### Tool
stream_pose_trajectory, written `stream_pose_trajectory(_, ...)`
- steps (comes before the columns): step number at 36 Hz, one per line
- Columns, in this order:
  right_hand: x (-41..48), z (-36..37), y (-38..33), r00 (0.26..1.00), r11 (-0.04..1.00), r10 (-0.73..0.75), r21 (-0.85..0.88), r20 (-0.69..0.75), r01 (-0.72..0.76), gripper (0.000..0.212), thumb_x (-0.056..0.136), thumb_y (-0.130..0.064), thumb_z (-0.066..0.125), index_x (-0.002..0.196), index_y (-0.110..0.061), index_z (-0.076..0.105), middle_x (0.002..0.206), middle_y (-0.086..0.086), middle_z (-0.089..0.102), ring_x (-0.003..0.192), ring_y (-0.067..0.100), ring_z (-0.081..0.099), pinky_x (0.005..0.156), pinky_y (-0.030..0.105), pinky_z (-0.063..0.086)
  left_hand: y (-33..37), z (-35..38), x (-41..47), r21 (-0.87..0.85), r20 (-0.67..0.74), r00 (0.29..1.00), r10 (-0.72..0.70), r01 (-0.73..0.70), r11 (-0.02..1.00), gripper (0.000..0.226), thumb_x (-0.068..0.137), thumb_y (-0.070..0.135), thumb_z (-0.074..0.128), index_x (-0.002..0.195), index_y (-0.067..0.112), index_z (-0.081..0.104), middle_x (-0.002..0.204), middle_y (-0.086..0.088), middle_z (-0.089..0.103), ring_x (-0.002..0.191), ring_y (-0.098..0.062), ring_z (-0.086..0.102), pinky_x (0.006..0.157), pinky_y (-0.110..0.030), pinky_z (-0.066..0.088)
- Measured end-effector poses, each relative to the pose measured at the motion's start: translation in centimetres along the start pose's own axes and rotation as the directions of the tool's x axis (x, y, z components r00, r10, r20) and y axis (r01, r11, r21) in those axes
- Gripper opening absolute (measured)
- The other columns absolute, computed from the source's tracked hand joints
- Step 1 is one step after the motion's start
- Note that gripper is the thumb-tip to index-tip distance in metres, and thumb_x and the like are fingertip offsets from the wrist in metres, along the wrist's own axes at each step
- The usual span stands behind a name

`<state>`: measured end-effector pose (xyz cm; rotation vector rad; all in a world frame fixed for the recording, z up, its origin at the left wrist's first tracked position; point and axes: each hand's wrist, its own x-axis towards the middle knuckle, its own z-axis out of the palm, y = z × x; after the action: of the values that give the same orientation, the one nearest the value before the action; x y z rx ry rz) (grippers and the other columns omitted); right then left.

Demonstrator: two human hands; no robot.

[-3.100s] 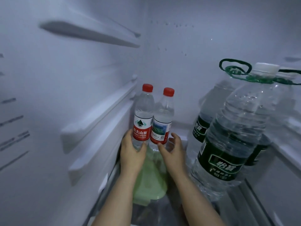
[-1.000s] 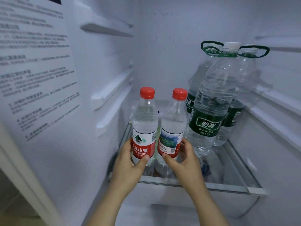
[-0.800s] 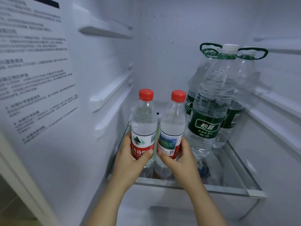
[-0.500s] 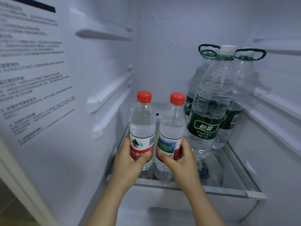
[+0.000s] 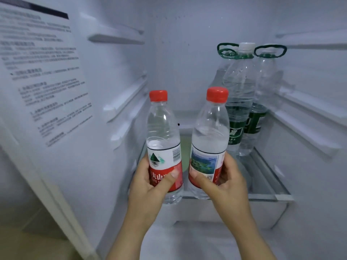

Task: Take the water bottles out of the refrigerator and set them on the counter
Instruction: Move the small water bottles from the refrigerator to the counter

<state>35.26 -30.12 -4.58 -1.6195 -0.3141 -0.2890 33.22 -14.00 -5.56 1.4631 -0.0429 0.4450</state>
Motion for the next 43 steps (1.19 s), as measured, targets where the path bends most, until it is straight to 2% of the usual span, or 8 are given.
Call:
stream_pose_trajectory(4,-1.8,-0.3,-2.2,0.995,1.0,-0.029,-0.006,-0.09,0.028,0.052,0.071,-0.007,0.081,0.113,-0.03,0.061,0.1,-0.014,0.073,0.09,0.006,0.071,0.073,0.017,0.055,1.4,-0.4,-0.4,-0.023,0.064,0.997,0.038,-0.037,0.999,0.064,0.055,0.039,0.075,0.115,0.023,0.06,0.108,0.004,0.073,0.1,-0.012,0.069,0.076,-0.019,0.053)
stream_pose_trajectory(7,-3.6,-0.4,-4.0,0.984,0.999,-0.037,-0.023,-0.174,0.034,0.053,0.071,-0.01,0.082,0.115,-0.03,0.061,0.101,-0.016,0.073,0.09,0.003,0.07,0.072,0.014,0.054,2.4,-0.7,-1.0,-0.046,0.145,0.987,0.066,-0.06,0.997,0.065,0.056,0.038,0.075,0.116,0.022,0.059,0.109,0.004,0.072,0.101,-0.012,0.068,0.077,-0.02,0.053)
stream_pose_trajectory(12,-7.2,-0.3,-6.3,0.948,0.998,-0.052,-0.055,-0.315,0.037,0.05,0.07,-0.009,0.082,0.113,-0.027,0.064,0.096,-0.014,0.074,0.085,0.003,0.071,0.066,0.012,0.053,4.1,-0.7,-3.1,-0.099,0.268,0.958,0.105,-0.081,0.992,0.063,0.056,0.038,0.074,0.116,0.029,0.057,0.107,0.016,0.071,0.099,-0.004,0.068,0.076,-0.014,0.052)
stream_pose_trajectory(16,-10.5,-0.3,-7.2,0.913,0.993,-0.059,-0.119,-0.404,0.011,0.054,0.069,-0.008,0.082,0.117,-0.023,0.063,0.098,-0.01,0.074,0.086,0.005,0.071,0.064,0.012,0.053,4.5,-0.6,-5.2,-0.143,0.366,0.924,0.112,-0.064,0.988,0.061,0.06,0.034,0.075,0.118,0.028,0.058,0.112,0.01,0.071,0.103,-0.007,0.067,0.078,-0.016,0.052)
stream_pose_trajectory(20,-14.0,-0.6,-8.5,0.866,0.99,-0.058,-0.143,-0.496,-0.016,0.054,0.069,-0.003,0.081,0.116,-0.022,0.062,0.096,-0.016,0.073,0.083,0.0,0.069,0.062,0.008,0.051,4.6,-0.3,-7.3,-0.168,0.464,0.879,0.107,-0.032,0.985,0.071,0.061,0.033,0.076,0.127,0.018,0.054,0.118,0.003,0.069,0.108,-0.014,0.066,0.082,-0.02,0.053)
stream_pose_trajectory(34,-23.7,-5.1,-14.2,0.678,0.965,-0.156,-0.257,-0.718,-0.05,0.052,0.068,-0.006,0.082,0.111,-0.028,0.064,0.098,-0.01,0.074,0.087,0.007,0.072,0.07,0.018,0.056,8.7,5.4,-14.7,-0.307,0.674,0.716,0.183,0.046,0.951,0.059,0.059,0.035,0.076,0.115,0.026,0.06,0.109,0.007,0.072,0.099,-0.009,0.069,0.075,-0.015,0.053)
stream_pose_trajectory(38,-27.3,-6.9,-16.1,0.614,0.957,-0.184,-0.283,-0.768,-0.067,0.05,0.068,-0.004,0.082,0.109,-0.028,0.065,0.095,-0.011,0.074,0.083,0.005,0.071,0.066,0.015,0.054,10.0,7.6,-17.8,-0.337,0.727,0.654,0.211,0.072,0.939,0.059,0.059,0.036,0.075,0.115,0.027,0.06,0.107,0.01,0.073,0.097,-0.008,0.069,0.073,-0.015,0.054)
stream_pose_trajectory(43,-32.6,-9.5,-18.4,0.524,0.919,-0.239,-0.365,-0.817,-0.149,0.044,0.068,-0.009,0.081,0.103,-0.031,0.066,0.092,-0.009,0.074,0.081,0.009,0.071,0.07,0.022,0.057,11.9,10.6,-22.9,-0.373,0.795,0.553,0.25,0.121,0.92,0.061,0.061,0.035,0.075,0.118,0.021,0.06,0.108,0.006,0.073,0.098,-0.011,0.07,0.074,-0.017,0.054)
